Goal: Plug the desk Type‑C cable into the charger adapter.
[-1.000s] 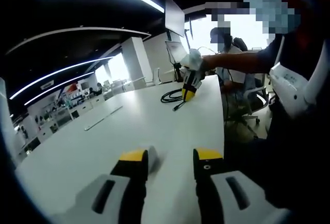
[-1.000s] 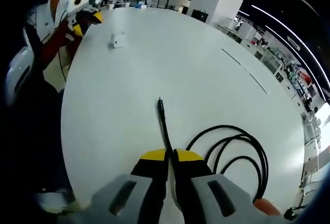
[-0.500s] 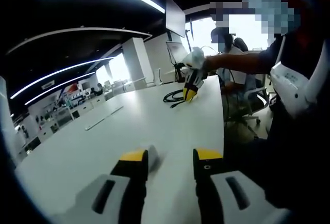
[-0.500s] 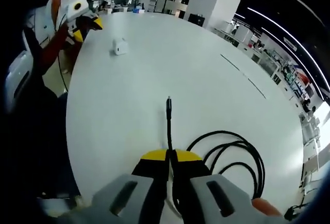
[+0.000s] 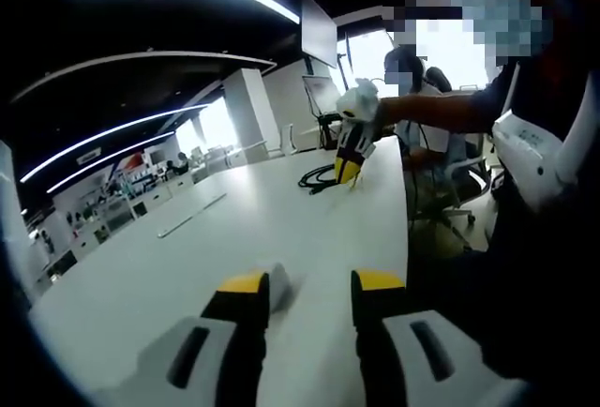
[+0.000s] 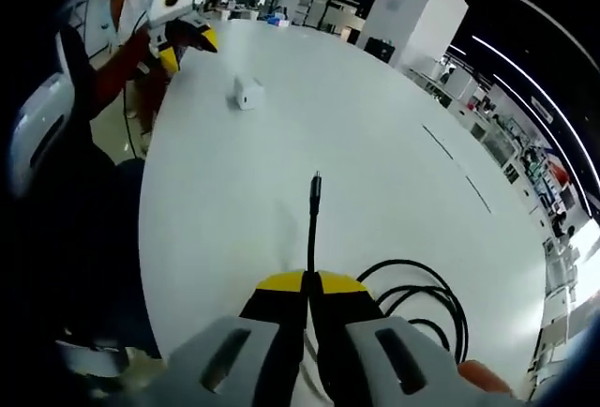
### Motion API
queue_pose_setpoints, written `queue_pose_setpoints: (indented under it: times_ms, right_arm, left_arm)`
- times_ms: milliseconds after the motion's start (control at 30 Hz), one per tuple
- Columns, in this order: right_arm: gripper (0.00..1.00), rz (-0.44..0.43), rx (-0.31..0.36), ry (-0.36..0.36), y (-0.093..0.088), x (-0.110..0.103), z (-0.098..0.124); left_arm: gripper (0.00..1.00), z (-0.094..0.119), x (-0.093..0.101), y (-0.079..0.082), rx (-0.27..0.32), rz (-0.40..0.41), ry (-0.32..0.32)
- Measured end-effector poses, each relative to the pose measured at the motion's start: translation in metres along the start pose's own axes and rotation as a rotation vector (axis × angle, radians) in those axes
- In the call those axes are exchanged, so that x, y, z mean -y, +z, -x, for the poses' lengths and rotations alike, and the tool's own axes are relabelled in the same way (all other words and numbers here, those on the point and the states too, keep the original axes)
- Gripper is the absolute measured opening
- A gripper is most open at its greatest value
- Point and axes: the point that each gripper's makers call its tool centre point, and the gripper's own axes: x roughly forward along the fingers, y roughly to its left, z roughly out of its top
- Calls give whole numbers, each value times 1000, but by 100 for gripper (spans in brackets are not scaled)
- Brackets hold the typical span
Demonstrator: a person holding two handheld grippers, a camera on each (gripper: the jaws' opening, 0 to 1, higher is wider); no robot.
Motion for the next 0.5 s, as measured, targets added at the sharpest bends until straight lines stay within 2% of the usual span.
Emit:
queue_pose_setpoints:
  times_ms: [500]
  right_arm:
    - [2, 53, 10, 26, 11, -15, -5]
  left_arm:
    - [34, -1, -1, -3, -8, -1, 2]
